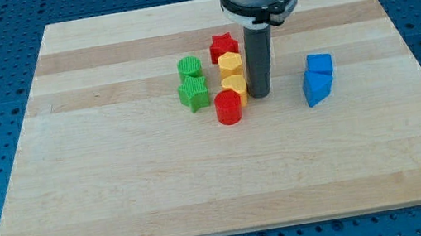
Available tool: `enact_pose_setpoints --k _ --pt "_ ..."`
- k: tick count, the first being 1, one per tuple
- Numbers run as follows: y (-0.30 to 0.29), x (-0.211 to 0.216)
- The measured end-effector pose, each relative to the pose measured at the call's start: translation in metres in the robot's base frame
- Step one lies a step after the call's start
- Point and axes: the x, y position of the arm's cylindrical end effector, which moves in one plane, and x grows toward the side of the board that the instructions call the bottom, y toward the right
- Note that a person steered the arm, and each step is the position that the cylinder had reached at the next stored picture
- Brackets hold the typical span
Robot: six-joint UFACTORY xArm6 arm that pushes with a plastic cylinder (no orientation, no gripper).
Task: Adjust the red circle below the yellow blocks
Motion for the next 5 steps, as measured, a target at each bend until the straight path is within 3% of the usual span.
enact_pose_setpoints --k 5 --pt "-0.0038 0.0000"
